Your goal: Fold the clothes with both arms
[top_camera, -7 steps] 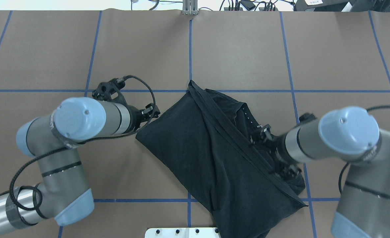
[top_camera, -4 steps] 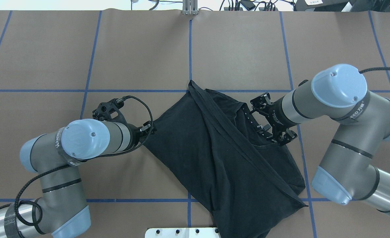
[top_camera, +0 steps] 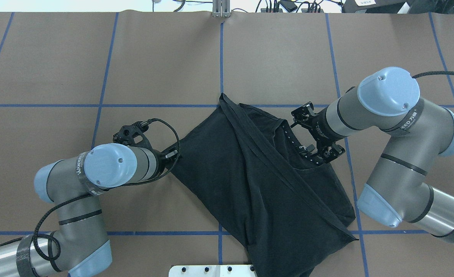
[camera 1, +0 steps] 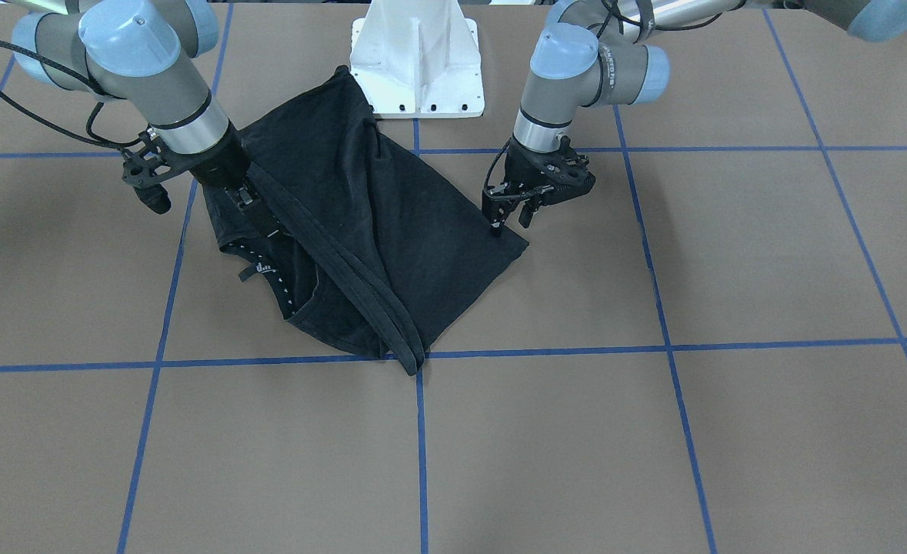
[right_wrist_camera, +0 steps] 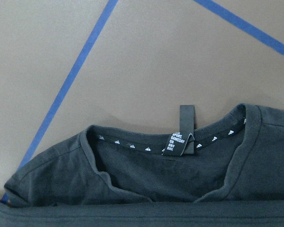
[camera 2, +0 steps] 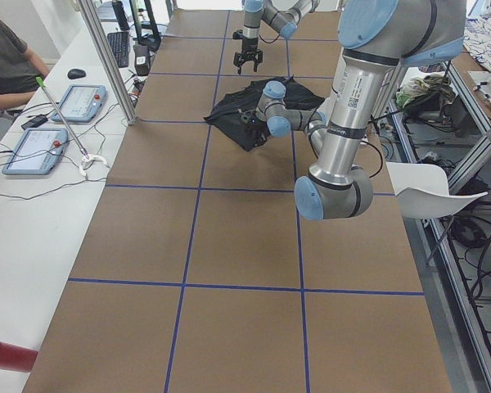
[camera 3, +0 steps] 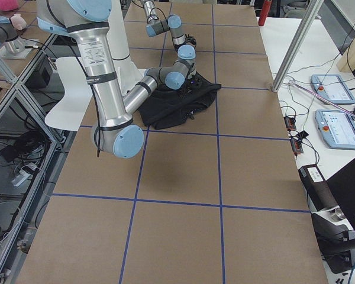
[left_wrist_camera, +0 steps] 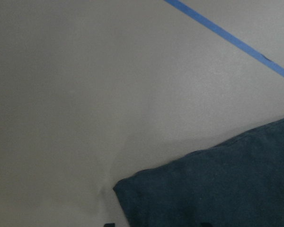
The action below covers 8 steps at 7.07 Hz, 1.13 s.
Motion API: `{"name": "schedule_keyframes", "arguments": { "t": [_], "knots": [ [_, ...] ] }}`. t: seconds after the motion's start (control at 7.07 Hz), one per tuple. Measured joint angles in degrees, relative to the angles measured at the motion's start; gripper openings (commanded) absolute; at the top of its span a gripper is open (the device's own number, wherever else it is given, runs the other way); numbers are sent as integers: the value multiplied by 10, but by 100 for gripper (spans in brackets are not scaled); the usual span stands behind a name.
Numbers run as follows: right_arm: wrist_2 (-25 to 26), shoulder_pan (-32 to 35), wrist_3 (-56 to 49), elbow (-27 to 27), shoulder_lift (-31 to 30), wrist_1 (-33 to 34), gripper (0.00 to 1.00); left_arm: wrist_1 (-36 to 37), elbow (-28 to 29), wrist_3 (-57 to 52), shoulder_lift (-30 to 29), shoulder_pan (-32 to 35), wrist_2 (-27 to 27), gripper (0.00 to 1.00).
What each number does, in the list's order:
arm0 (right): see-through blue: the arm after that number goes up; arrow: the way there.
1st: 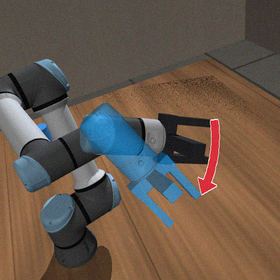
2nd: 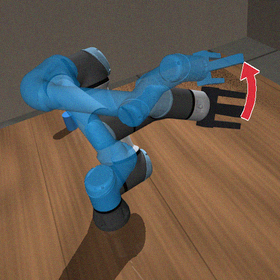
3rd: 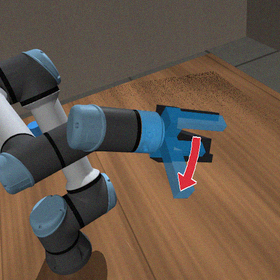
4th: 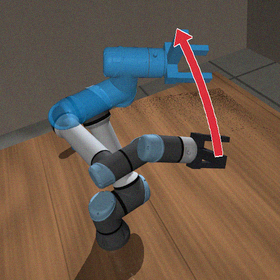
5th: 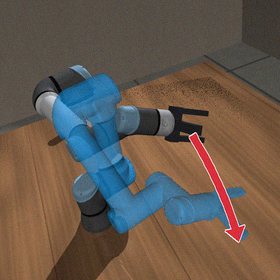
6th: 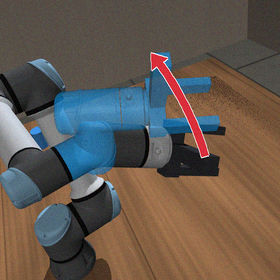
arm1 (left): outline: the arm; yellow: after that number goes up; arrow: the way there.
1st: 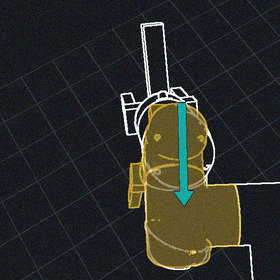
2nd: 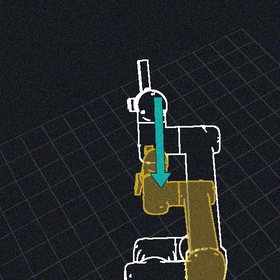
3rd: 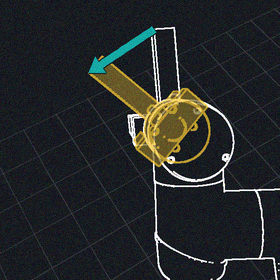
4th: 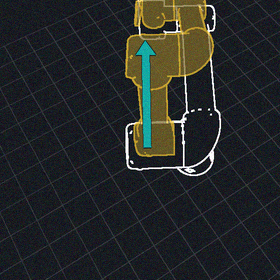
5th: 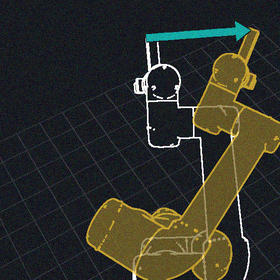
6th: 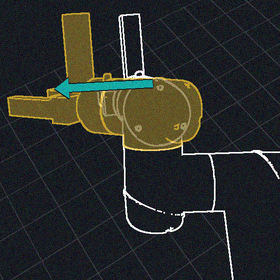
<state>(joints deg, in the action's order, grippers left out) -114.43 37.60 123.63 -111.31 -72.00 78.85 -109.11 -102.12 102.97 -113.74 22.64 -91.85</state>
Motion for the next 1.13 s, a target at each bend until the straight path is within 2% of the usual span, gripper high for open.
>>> {"name": "schedule_keyframes", "arguments": {
  "t": [0.14, 0.28, 0.42, 0.85, 1.13],
  "knots": [
    [0, 0, -1, 3, 0, 0, 100, -1, 9, 0, -2, 0, 0, 53],
    [-1, 0, -1, 6, 0, -1, 100, -1, 15, -2, -5, 0, 0, 20],
    [-1, -1, -1, 8, 0, -1, 100, -1, 17, -2, -8, 0, 0, 0],
    [-1, -1, -1, 8, -1, -1, 100, -1, 9, -6, -10, 4, 0, 0],
    [-1, -1, -1, 8, -1, 0, 100, -1, -9, -41, -11, 38, -4, 0]
  ]
}}
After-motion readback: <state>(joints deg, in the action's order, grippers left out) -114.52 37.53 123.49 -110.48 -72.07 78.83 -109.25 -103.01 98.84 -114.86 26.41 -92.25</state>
